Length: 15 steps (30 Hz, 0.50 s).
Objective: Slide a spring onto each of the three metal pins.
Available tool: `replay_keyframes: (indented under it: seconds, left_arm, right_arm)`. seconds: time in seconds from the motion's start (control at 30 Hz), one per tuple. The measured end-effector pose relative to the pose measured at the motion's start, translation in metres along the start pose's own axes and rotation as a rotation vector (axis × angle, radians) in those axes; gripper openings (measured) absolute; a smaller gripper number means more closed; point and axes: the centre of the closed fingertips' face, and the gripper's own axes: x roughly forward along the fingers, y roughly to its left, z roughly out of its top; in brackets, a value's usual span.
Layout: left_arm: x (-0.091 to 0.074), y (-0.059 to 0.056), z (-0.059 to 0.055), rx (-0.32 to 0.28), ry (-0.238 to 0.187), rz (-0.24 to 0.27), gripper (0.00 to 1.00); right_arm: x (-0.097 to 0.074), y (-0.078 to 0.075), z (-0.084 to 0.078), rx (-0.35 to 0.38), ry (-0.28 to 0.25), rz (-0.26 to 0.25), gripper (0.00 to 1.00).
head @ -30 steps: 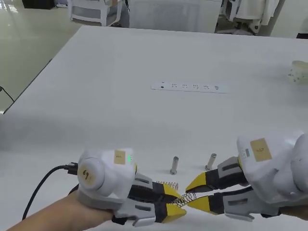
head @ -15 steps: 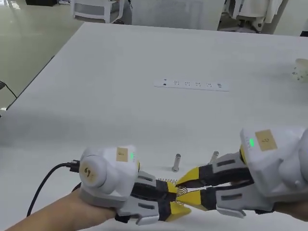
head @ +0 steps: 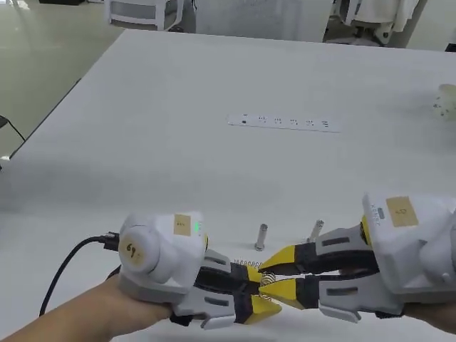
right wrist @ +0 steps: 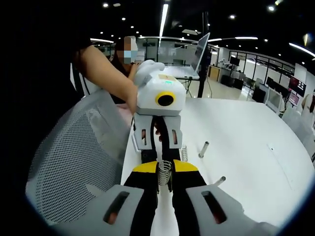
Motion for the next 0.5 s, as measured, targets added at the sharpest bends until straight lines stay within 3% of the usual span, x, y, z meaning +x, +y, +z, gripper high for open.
replay_keyframes:
  seconds: [0.5]
  left_arm:
    - [-0.0010,0.0025,0.0028,-0.014,-0.007,0.017,0.04]
  right_arm:
    - [0.0017,-0.0007,0.0023,-0.049,0.030,0.006,0.07]
